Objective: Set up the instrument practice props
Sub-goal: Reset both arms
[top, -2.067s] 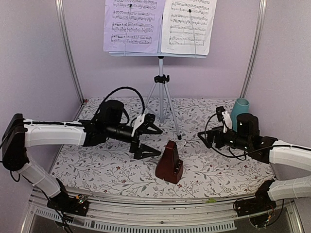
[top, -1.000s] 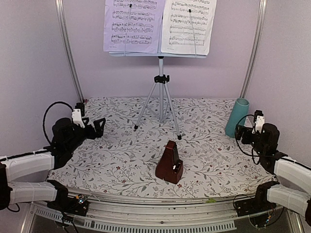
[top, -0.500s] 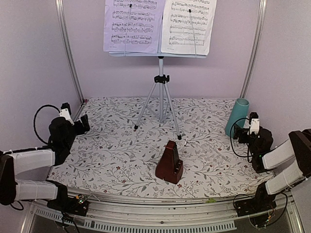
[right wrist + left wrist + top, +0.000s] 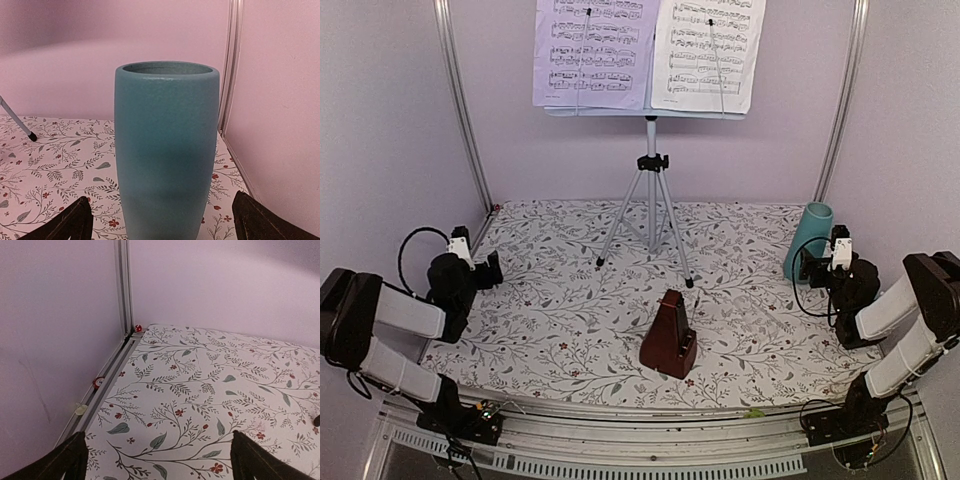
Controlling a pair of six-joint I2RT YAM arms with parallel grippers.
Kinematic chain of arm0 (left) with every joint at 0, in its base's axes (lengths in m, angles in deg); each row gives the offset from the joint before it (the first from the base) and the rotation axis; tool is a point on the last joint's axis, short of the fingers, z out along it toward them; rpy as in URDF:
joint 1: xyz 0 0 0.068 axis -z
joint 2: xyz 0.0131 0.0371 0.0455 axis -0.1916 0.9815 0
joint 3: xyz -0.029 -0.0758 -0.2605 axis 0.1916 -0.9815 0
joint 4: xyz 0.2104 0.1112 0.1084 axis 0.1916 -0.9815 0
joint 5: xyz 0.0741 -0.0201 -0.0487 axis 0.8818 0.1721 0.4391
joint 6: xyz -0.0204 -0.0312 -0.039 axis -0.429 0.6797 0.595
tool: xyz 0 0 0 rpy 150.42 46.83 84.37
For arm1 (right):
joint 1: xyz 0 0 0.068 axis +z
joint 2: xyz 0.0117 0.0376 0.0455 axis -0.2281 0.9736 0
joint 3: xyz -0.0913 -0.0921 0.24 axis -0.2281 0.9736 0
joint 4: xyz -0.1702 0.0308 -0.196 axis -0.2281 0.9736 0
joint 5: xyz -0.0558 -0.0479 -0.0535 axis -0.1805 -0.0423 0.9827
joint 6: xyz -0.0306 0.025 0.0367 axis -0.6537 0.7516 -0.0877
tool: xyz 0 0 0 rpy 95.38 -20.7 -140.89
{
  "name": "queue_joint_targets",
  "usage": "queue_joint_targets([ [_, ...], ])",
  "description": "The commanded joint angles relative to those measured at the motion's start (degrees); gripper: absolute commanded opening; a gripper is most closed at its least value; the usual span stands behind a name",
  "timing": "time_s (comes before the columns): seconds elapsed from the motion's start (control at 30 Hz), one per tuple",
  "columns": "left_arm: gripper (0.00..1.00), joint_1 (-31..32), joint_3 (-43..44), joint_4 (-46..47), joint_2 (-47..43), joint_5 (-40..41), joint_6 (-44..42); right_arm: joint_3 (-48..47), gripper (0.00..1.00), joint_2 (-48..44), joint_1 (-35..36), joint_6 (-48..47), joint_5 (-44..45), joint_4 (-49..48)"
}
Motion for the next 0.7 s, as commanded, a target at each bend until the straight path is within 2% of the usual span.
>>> queue_joint_targets([
  [0.0, 0.99, -1.34, 0.91, 8.45, 1.08, -3.24, -4.37, -0.67, 0.99, 0.34, -0.39, -0.01, -0.94, -1.63],
  [0.1, 0.99, -1.33, -0.18, 8.66, -0.1, -4.83, -4.63, -0.58, 0.99, 0.34, -0.35, 0.05, -0.94, -1.71],
  [0.23, 0.99, -1.5, -2.92, 15.62, -0.01, -5.41, -6.47, -0.67, 0.99, 0.34, -0.38, 0.04, -0.93, -1.71],
  [0.33, 0.99, -2.41, -5.58, 28.08, 6.66, -7.0, -7.48, -0.63, 0.99, 0.34, -0.4, 0.05, -0.94, -1.63],
  [0.4, 0.99, -2.52, -6.43, 32.9, 9.87, -7.1, -7.63, -0.63, 0.99, 0.34, -0.38, 0.05, -0.94, -1.68],
  [0.5, 0.99, -2.45, -5.67, 32.33, 11.37, -9.01, -8.2, -0.63, 0.99, 0.34, -0.4, 0.05, -0.94, -1.7],
  [0.67, 0.99, -4.9, -1.04, 23.32, 11.08, -15.03, -7.04, -0.68, 0.99, 0.39, -0.4, 0.05, -0.94, -1.66],
])
